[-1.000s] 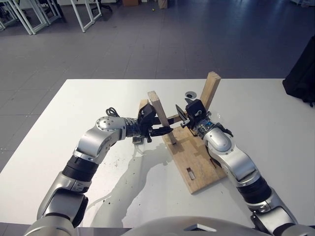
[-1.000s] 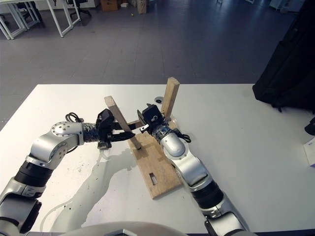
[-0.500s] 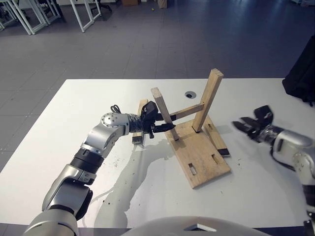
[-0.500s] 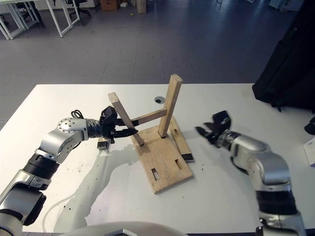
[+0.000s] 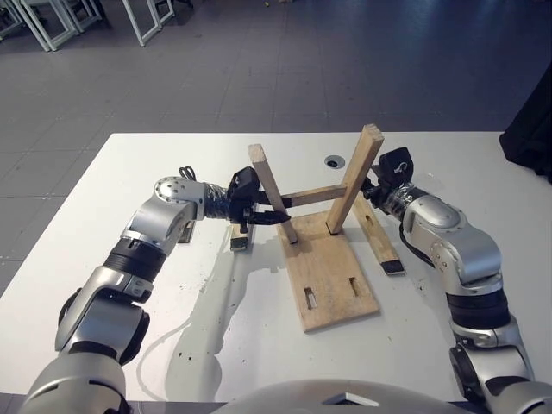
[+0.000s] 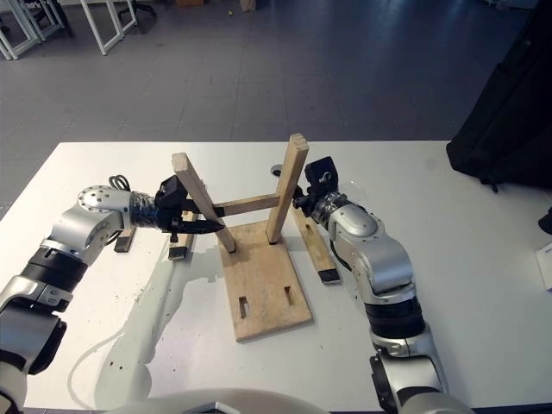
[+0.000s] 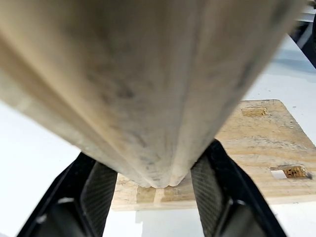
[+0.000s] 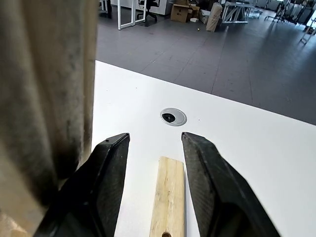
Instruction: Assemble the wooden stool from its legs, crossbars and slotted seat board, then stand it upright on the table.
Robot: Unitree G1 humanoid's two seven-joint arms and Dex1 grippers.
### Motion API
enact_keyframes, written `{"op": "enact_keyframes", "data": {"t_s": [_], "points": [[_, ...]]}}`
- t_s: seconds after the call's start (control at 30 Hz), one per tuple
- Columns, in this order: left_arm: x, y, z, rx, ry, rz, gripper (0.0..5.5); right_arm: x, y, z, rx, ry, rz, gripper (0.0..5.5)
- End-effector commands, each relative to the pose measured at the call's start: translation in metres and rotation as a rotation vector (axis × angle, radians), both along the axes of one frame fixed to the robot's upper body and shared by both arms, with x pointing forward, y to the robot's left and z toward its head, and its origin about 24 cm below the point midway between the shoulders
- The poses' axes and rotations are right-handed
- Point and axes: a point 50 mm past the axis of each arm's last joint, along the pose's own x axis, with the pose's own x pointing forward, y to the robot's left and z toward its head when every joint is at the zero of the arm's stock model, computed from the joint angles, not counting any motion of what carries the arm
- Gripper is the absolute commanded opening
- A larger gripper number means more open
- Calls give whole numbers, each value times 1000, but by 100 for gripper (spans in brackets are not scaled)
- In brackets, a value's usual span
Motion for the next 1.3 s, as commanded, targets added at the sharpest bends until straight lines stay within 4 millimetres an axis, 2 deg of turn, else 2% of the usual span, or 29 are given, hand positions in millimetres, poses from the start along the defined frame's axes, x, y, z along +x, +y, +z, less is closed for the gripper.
{"op": "enact_keyframes", "data": {"t_s": [0.03, 0.07, 0.13, 0.17, 0.23, 0.33, 0.4, 0.47, 0.57, 0.7, 0.73, 0.9, 0.97, 1.03, 1.1, 1.13, 1.17, 1.2, 1.27, 1.3], "points": [[-19, 22, -85, 654, 138, -192, 204, -24, -3, 23, 129, -29, 207, 196], [-16, 25, -83, 661, 112, -203, 204, -31, -19, 14, 97, 37, 213, 196], [-13, 31, -77, 657, 85, -234, 204, -64, -40, -5, 35, 243, 415, 196], [-11, 31, -74, 649, 89, -248, 204, -81, -44, -10, 37, 325, 518, 196], [-6, 31, -68, 631, 92, -252, 204, -97, -42, -12, 42, 406, 679, 196], [6, 22, -53, 608, 31, -251, 204, -101, -33, -17, 49, 418, 763, 196], [13, 16, -42, 597, -13, -267, 204, -99, -23, -34, 84, 443, 753, 196], [19, 8, -33, 586, -53, -292, 204, -104, -14, -59, 102, 507, 714, 196], [25, -5, -22, 560, -121, -320, 204, -111, -10, -84, 97, 572, 633, 196], [35, -14, -3, 537, -218, -313, 204, -112, -12, -93, 98, 577, 569, 196], [39, -15, 4, 532, -242, -293, 241, -111, -12, -94, 100, 574, 560, 191], [53, -16, 42, 498, -376, -239, 313, -114, -9, -99, 99, 571, 541, 191], [57, -8, 70, 498, -431, -197, 353, -116, -8, -99, 100, 568, 534, 191], [59, 25, 94, 651, -488, -105, 383, -116, -7, -100, 96, 562, 530, 191], [62, 60, 112, 784, -578, 106, 416, -116, -5, -100, 94, 556, 530, 191], [65, 63, 122, 753, -648, 218, 433, -117, -4, -100, 98, 553, 523, 191], [70, 59, 132, 649, -719, 340, 438, -118, -3, -100, 100, 551, 520, 191], [74, 39, 146, 384, -768, 478, 438, -120, -2, -101, 102, 551, 516, 191], [62, -4, 167, -285, -591, 611, 438, -121, -1, -102, 101, 553, 515, 191], [52, -16, 171, -526, -438, 638, 438, -121, -1, -101, 106, 553, 513, 191]]}}
